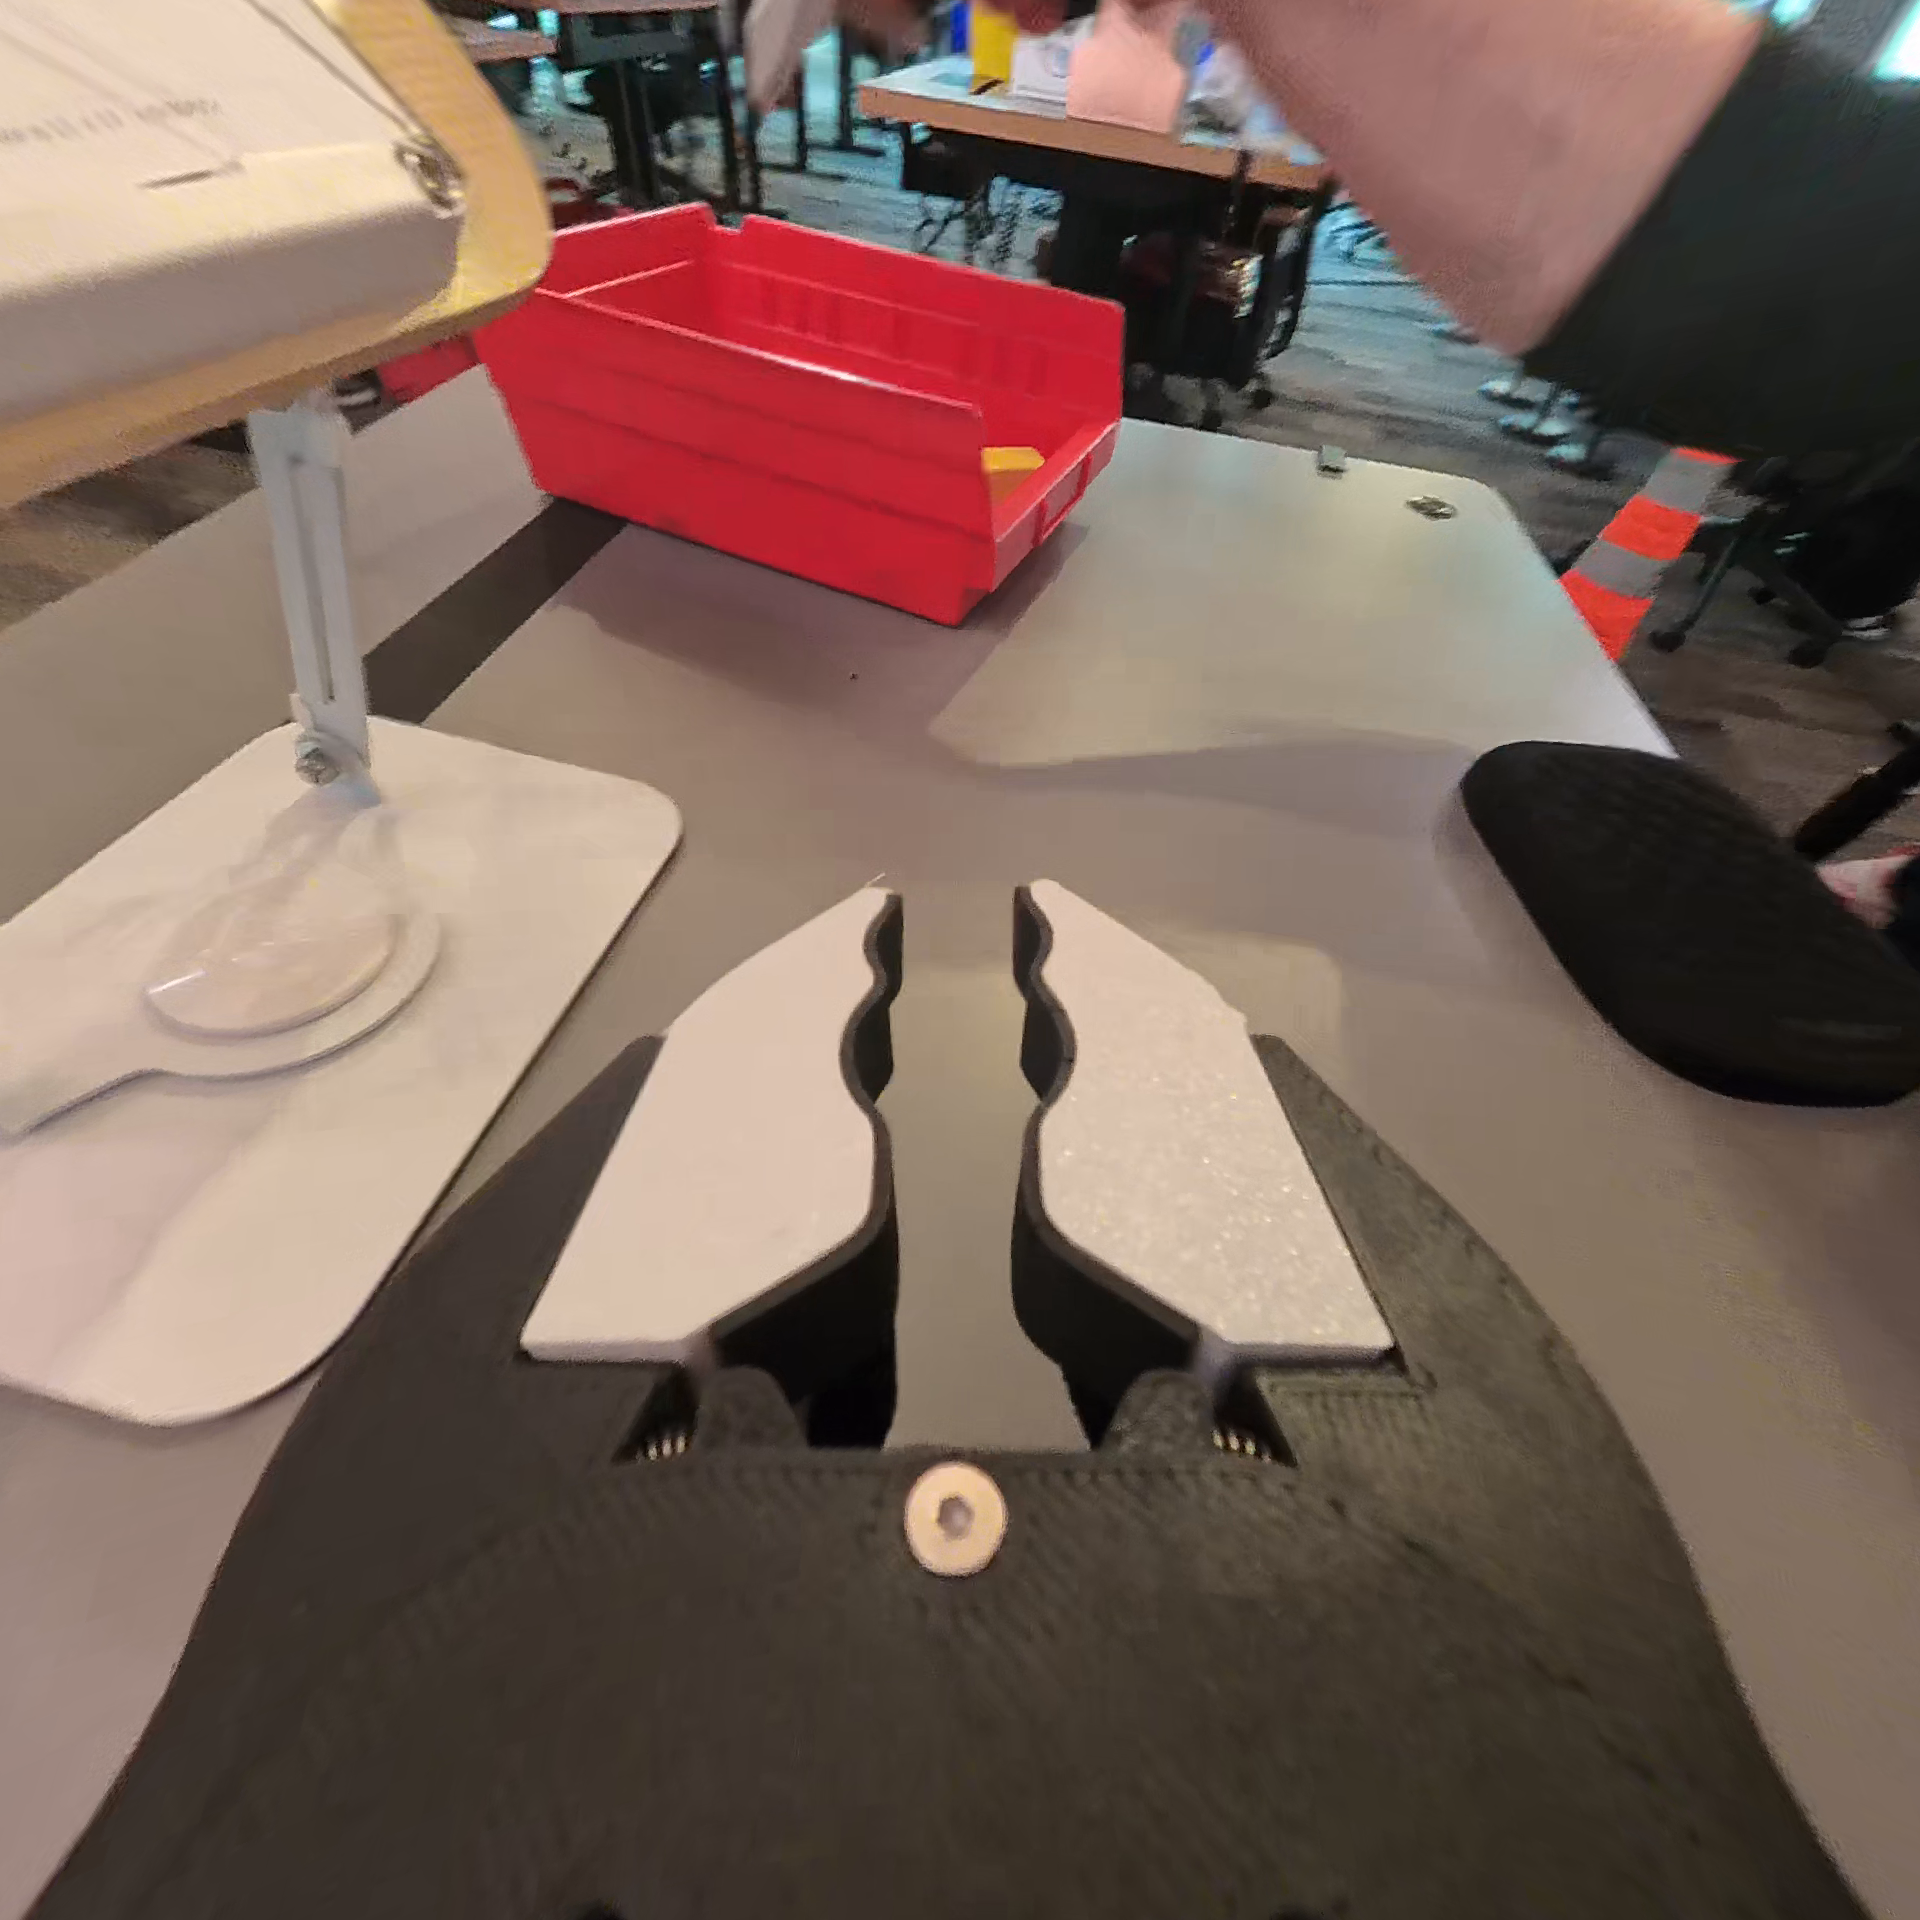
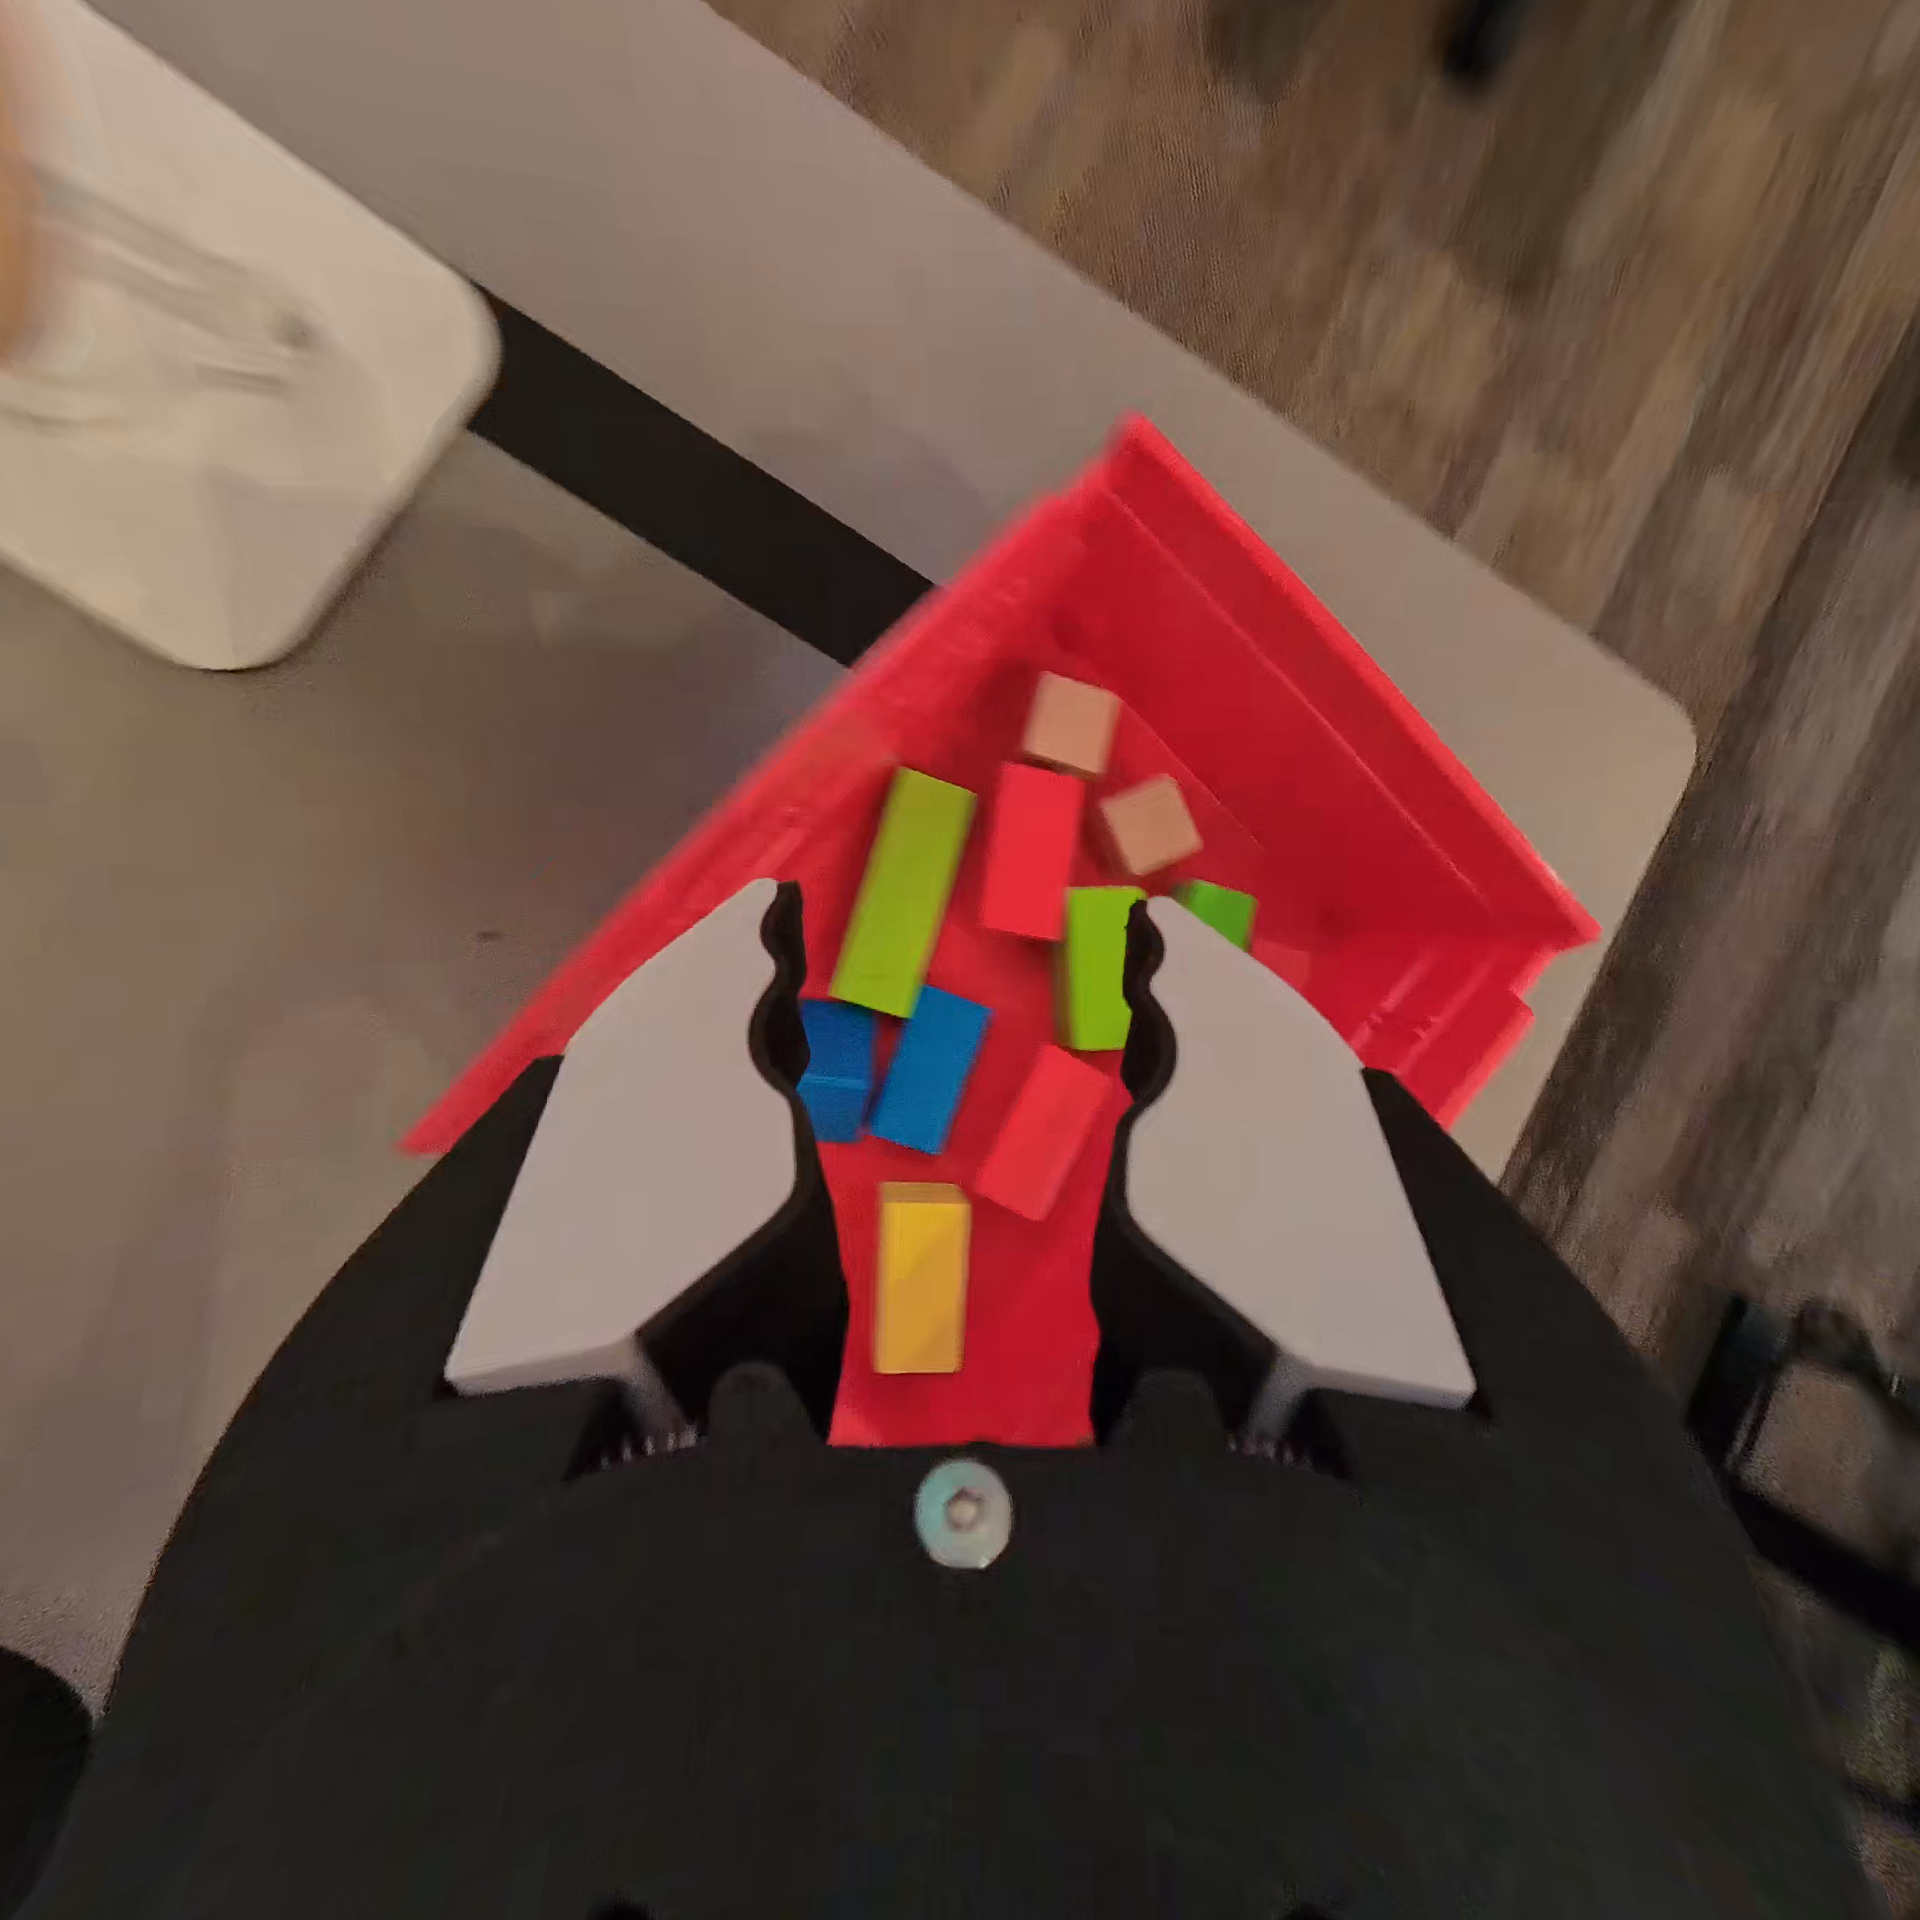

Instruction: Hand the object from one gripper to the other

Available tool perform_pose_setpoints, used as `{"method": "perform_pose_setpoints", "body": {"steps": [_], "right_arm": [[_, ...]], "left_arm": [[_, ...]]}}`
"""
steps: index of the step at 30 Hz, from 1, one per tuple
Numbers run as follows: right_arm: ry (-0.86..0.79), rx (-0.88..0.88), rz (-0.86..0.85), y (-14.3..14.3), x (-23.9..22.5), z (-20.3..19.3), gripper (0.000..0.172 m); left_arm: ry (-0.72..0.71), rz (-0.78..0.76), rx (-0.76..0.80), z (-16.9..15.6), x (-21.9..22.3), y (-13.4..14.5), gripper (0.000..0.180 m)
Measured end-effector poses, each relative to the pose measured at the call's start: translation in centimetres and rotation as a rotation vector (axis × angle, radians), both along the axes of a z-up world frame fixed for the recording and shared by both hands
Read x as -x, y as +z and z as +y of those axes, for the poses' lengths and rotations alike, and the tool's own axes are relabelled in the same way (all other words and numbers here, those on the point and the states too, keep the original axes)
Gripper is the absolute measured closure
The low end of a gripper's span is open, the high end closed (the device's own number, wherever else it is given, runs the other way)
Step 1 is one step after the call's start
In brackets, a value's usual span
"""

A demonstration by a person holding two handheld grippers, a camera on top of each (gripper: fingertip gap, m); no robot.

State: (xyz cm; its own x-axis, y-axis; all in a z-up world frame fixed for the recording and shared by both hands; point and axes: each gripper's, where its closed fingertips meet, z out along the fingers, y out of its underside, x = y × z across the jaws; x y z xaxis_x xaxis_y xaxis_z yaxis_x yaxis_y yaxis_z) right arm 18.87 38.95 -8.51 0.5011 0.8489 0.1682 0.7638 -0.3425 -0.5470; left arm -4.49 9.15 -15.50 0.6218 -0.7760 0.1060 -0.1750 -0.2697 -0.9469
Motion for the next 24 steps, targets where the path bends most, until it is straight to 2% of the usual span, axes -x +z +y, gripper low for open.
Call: {"method": "perform_pose_setpoints", "body": {"steps": [4,9,17,24], "right_arm": [[0.155,-0.109,0.119,2.0,4.3,-9.2,0.116],[0.318,-0.119,0.268,0.9,10.9,-18.1,0.114],[0.418,-0.111,0.479,-1.5,19.7,-23.9,0.111],[0.477,-0.228,0.562,-5.1,22.8,-27.0,0.113]], "left_arm": [[0.114,0.003,-0.003,-1.4,1.8,1.4,0.154],[0.235,-0.026,0.021,-5.4,2.9,1.8,0.153],[0.318,0.014,0.069,-10.4,3.0,2.5,0.150],[0.373,0.031,0.119,-13.0,2.7,3.6,0.148]]}}
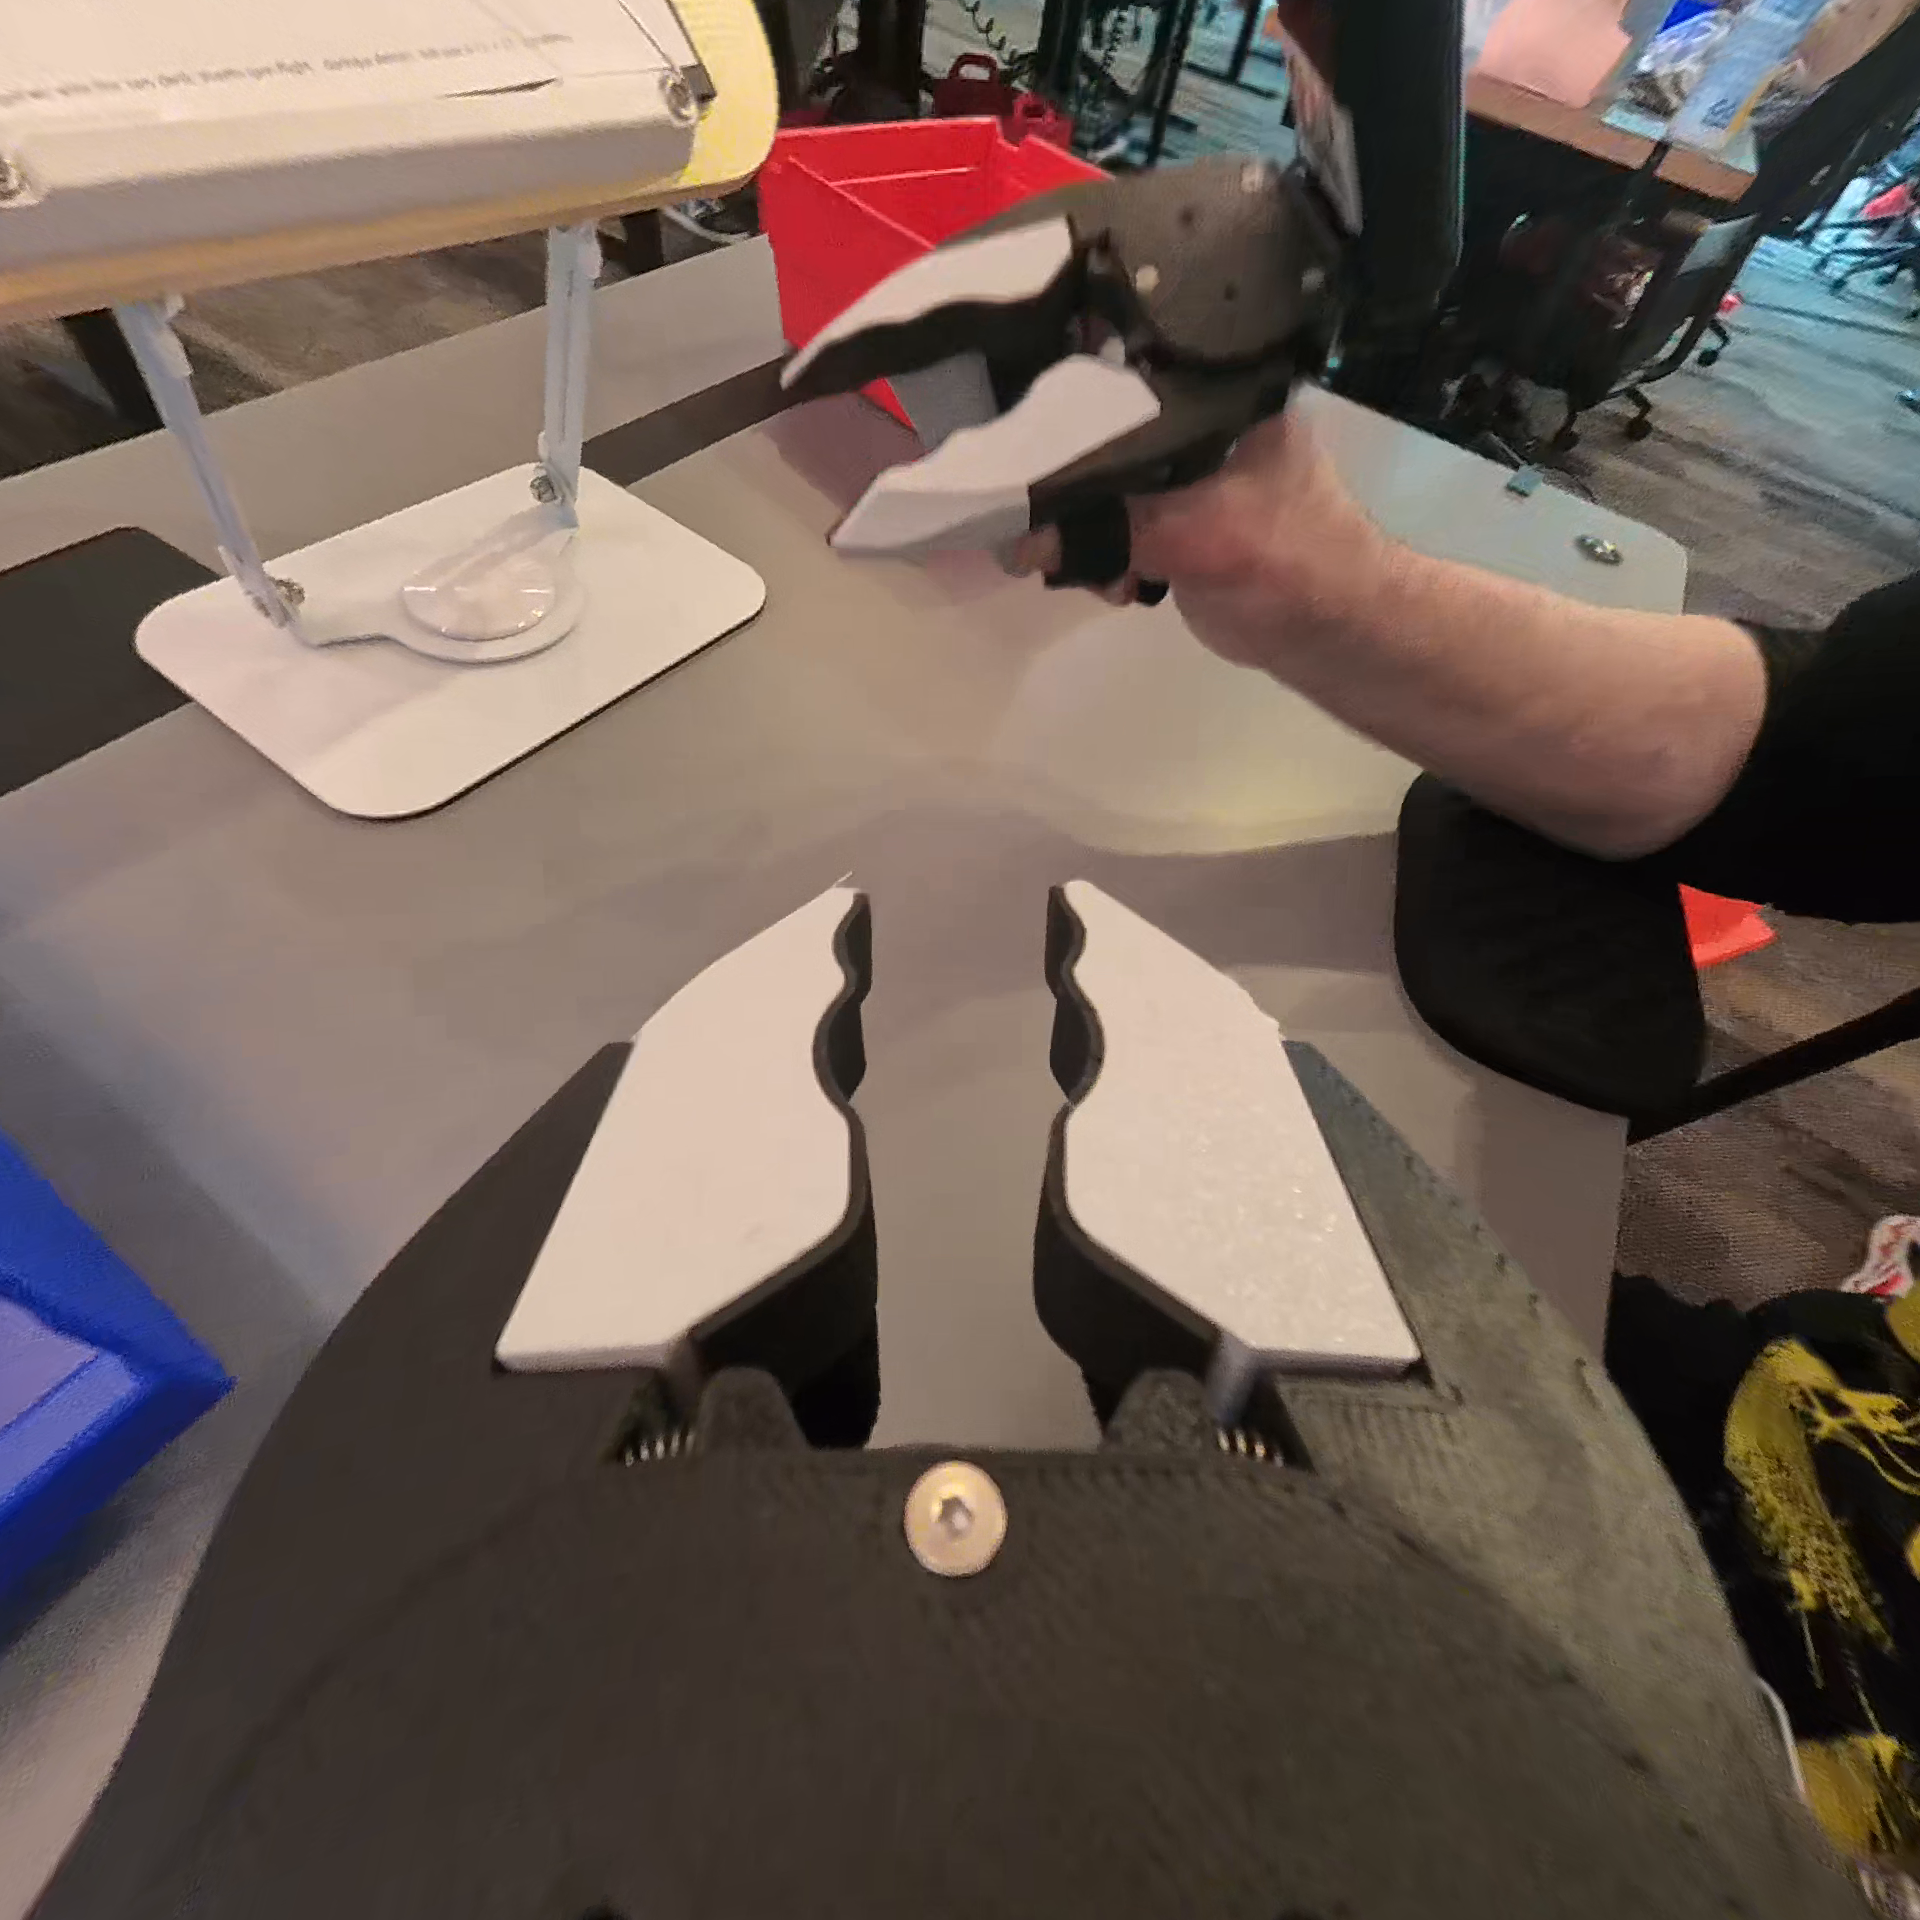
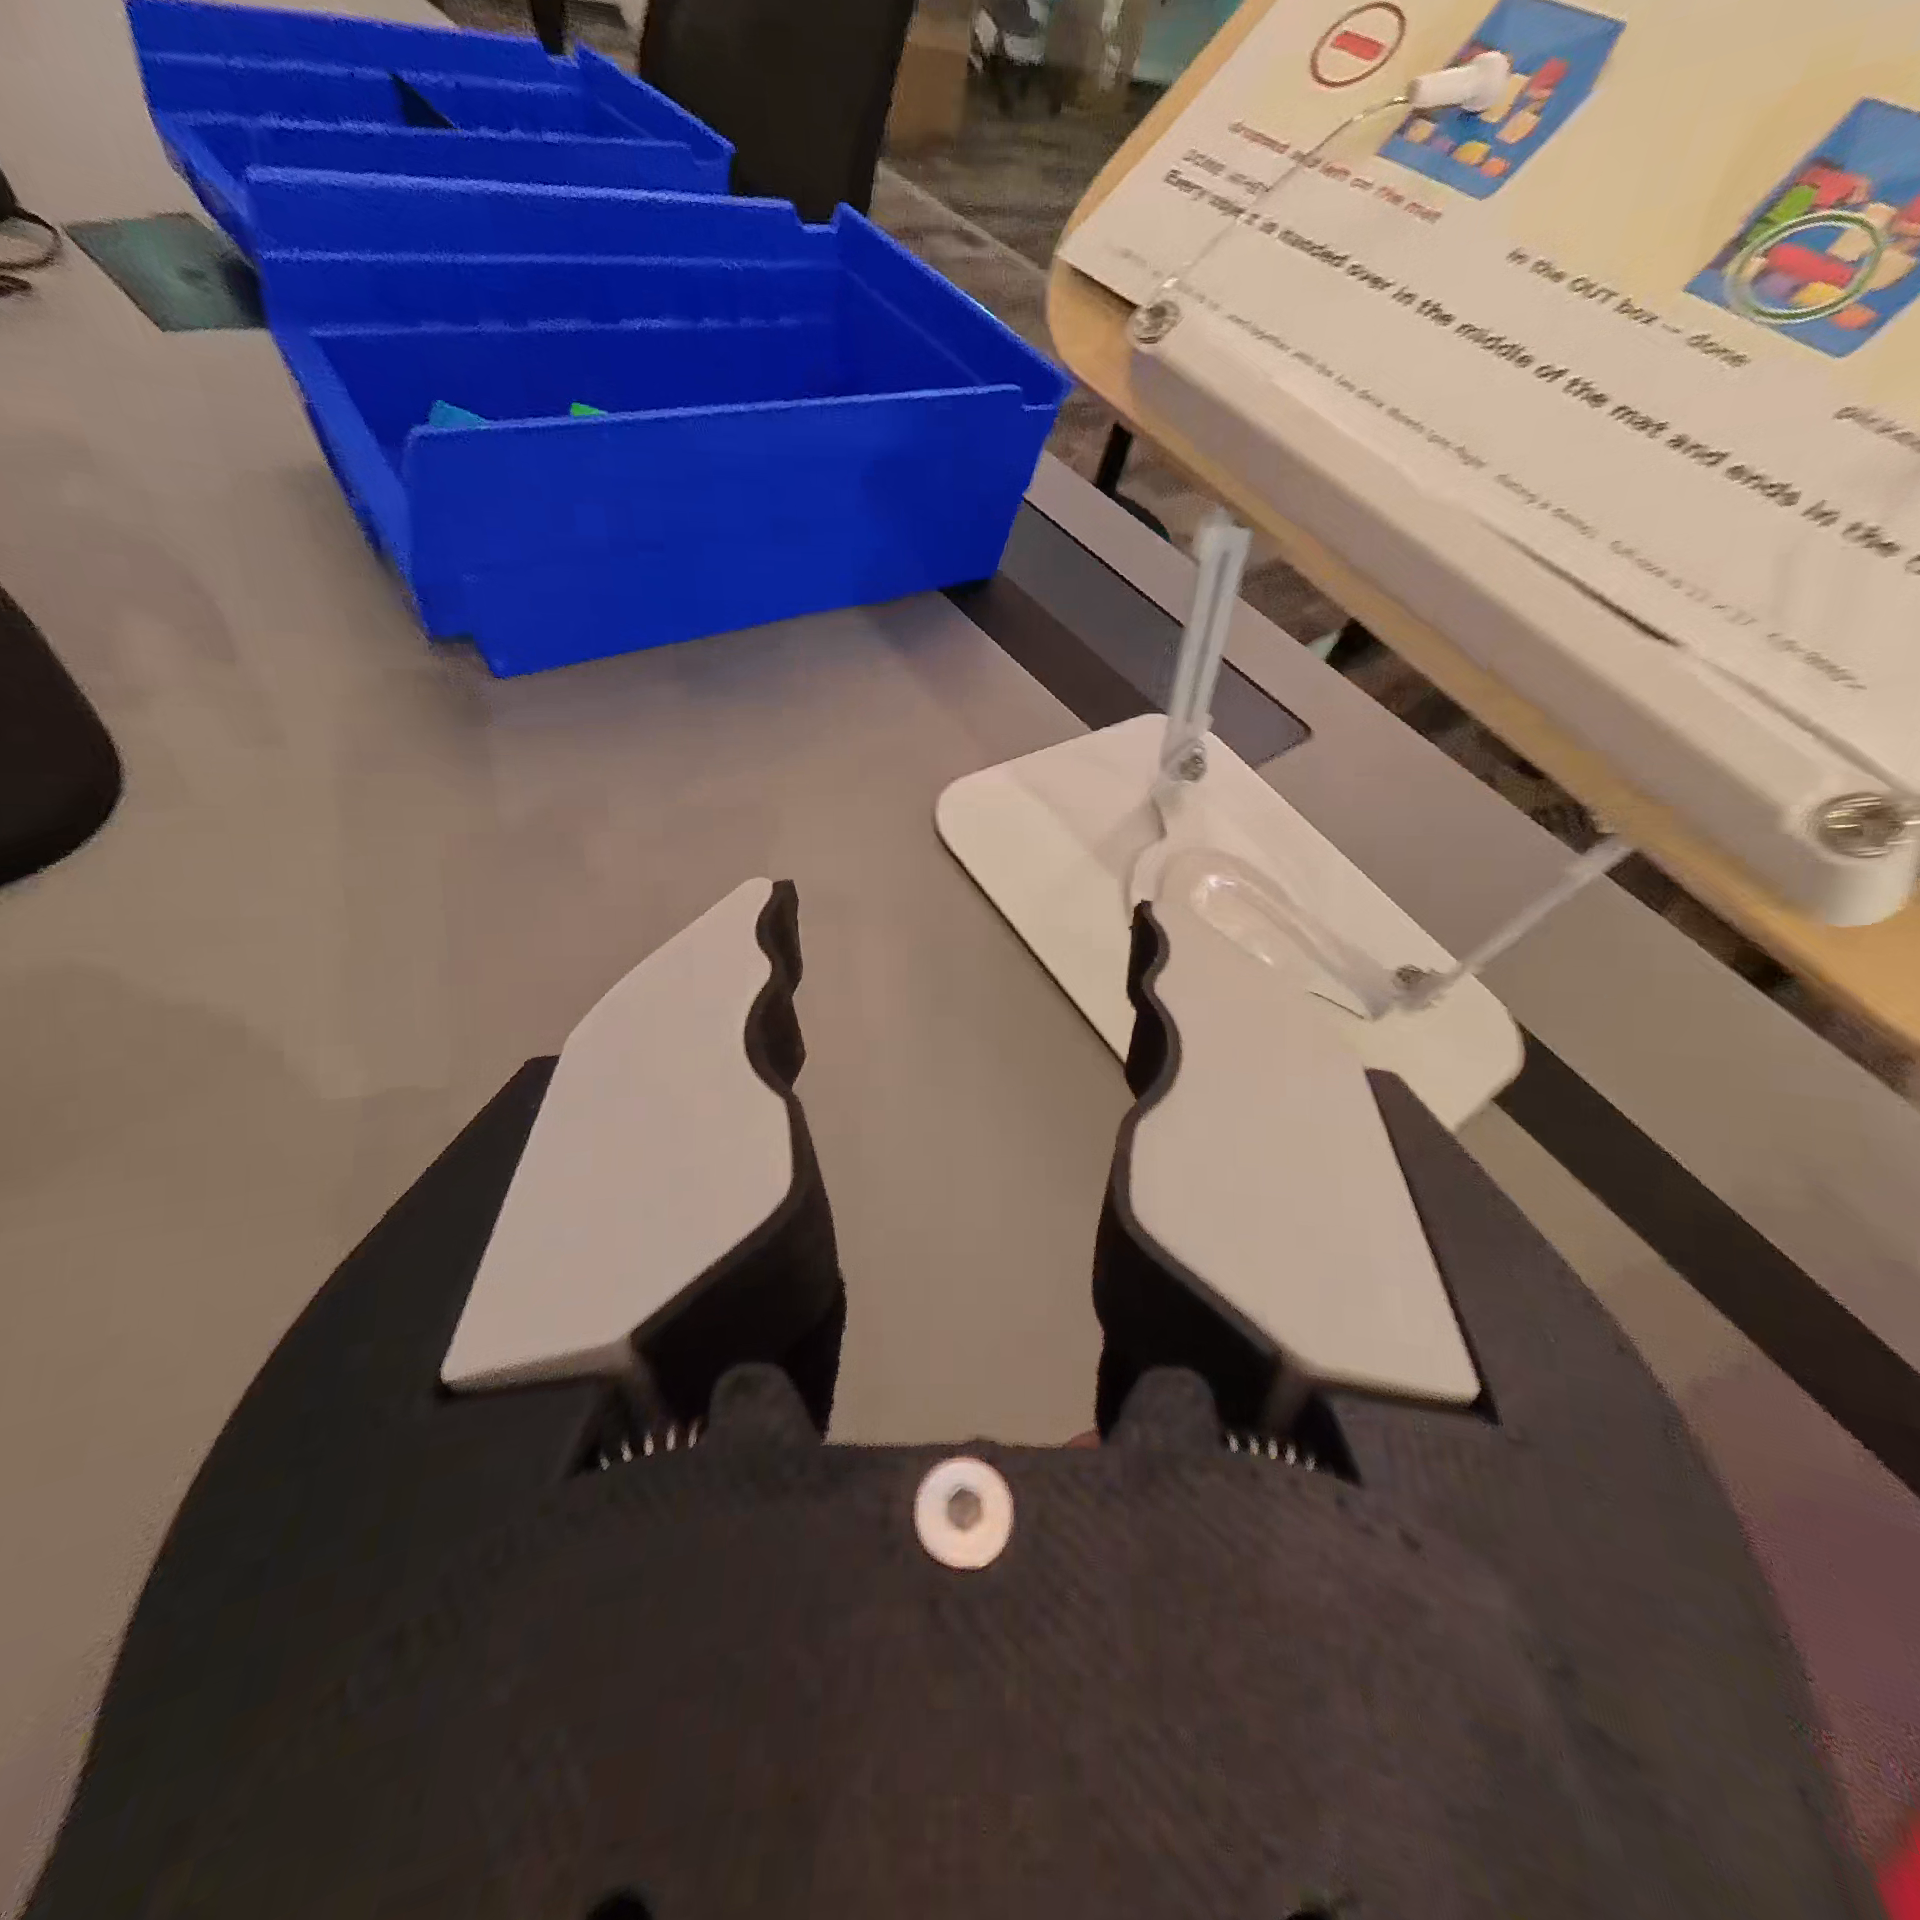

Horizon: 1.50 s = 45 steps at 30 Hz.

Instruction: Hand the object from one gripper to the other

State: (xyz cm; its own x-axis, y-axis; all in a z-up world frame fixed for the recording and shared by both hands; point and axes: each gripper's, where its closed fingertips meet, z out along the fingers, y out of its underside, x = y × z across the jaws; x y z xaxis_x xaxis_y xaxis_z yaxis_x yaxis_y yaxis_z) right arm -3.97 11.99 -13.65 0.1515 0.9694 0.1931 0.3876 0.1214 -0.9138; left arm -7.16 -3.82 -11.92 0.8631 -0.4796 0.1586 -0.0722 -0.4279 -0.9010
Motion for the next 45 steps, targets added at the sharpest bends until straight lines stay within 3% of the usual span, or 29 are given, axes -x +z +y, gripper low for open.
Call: {"method": "perform_pose_setpoints", "body": {"steps": [4,9,18,25,29,34,37,39,41,45], "right_arm": [[-0.019,-0.101,0.011,-2.0,-0.3,0.6,0.113],[-0.035,-0.054,-0.019,-4.1,-0.5,1.5,0.106],[-0.046,-0.073,-0.061,-5.3,-0.8,2.6,0.106],[-0.047,-0.066,-0.062,-5.1,-0.8,2.7,0.104],[-0.066,-0.070,-0.050,-4.7,-1.3,3.3,0.104],[-0.083,-0.050,-0.058,-5.1,-1.7,4.1,0.104],[-0.087,-0.042,-0.057,-5.2,-1.8,4.3,0.104],[-0.085,-0.033,-0.063,-5.5,-1.8,4.2,0.105],[-0.083,-0.015,-0.064,-5.7,-1.8,4.2,0.105],[-0.063,0.018,-0.063,-6.0,-1.5,3.5,0.105]], "left_arm": [[0.069,-0.113,0.001,-0.8,0.0,1.5,0.148],[0.118,-0.131,0.033,-1.4,-0.5,2.2,0.147],[0.127,-0.015,0.012,-2.6,-1.3,3.2,0.141],[0.179,0.069,-0.004,-1.1,1.0,2.8,0.127],[0.290,0.093,-0.029,-0.7,5.4,3.2,0.126],[0.506,0.078,-0.040,-1.0,14.7,5.1,0.130],[0.602,0.139,0.085,-0.9,20.4,4.3,0.129],[0.564,0.224,0.185,0.0,23.0,3.0,0.135],[0.514,0.404,0.268,1.4,26.0,1.2,0.134],[0.290,0.766,0.545,3.9,31.6,-4.6,0.128]]}}
